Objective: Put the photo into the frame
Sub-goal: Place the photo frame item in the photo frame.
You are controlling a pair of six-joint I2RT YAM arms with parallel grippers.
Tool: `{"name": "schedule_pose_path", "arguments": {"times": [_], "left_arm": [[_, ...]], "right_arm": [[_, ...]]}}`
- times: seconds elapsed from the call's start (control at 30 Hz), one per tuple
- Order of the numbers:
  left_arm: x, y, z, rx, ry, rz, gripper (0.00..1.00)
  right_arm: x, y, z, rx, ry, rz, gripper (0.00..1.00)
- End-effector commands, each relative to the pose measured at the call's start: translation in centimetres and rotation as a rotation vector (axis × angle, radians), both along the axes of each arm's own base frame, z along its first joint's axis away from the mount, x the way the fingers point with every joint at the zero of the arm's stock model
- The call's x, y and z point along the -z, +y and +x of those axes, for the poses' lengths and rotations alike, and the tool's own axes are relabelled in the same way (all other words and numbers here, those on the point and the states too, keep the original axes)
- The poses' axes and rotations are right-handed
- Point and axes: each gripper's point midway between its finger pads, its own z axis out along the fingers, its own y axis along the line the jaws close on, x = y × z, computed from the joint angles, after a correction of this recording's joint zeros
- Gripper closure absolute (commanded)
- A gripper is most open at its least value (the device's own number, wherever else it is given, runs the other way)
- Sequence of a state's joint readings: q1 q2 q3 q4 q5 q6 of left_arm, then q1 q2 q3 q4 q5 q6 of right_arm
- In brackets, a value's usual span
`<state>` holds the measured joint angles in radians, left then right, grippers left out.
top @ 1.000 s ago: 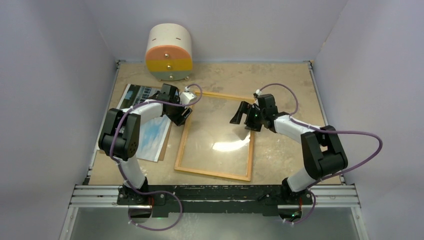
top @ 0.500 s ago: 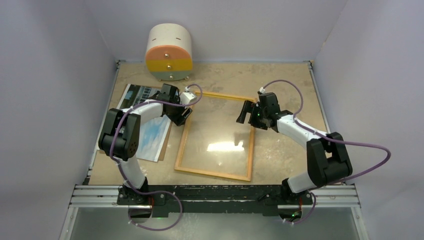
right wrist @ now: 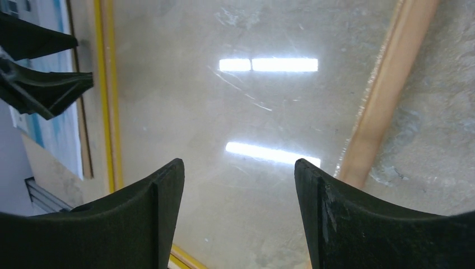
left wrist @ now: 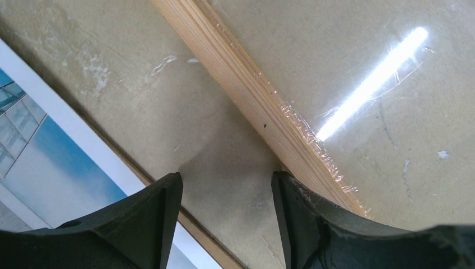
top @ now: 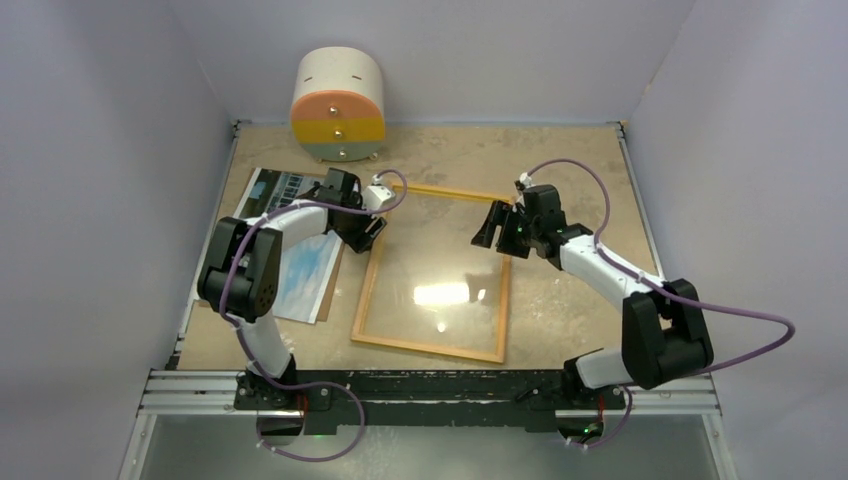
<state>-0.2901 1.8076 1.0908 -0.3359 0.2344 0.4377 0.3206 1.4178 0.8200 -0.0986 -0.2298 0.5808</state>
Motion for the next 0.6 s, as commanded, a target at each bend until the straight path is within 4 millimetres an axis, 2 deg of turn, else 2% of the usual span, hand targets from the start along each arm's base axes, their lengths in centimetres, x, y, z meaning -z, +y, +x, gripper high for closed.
{"name": "schedule_pose_path", "arguments": {"times": [0.0,0.03,0.07,0.23,0.33,0.4,0.43,0.5,0.57], "left_arm": [[1.9,-1.5,-3.9,0.054,0.129,0.014,0.36],[1.9,-1.8,-3.9,0.060,0.128,0.014,0.36],[1.8,-2.3,-3.8,0.068,0.121,0.012,0.36],[0.7,-4.3,-3.6,0.107,0.119,-0.011,0.36],[-1.2,-4.4,-3.0,0.108,0.108,-0.025,0.36],[-3.3,-3.3,-1.7,0.080,0.073,-0.033,0.35],[-4.5,-2.2,-0.8,0.054,0.055,-0.043,0.34],[-7.0,0.7,1.2,-0.005,0.024,-0.055,0.30],[-9.0,4.5,2.6,-0.071,-0.003,-0.034,0.28]], "right_arm": [[-4.9,1.8,1.4,-0.041,-0.116,0.107,0.26],[-5.4,2.1,1.6,-0.052,-0.124,0.122,0.10],[-5.7,2.3,1.7,-0.059,-0.123,0.143,0.02],[-6.1,3.2,2.1,-0.108,-0.078,0.232,0.01],[-8.7,3.4,3.4,-0.049,-0.190,0.301,0.01],[-9.7,4.4,3.7,-0.074,-0.192,0.316,0.01],[-9.8,5.5,3.9,-0.101,-0.179,0.288,0.01],[-9.9,8.0,4.5,-0.129,-0.173,0.201,0.01],[-10.3,10.8,5.1,-0.144,-0.192,0.164,0.01]]}}
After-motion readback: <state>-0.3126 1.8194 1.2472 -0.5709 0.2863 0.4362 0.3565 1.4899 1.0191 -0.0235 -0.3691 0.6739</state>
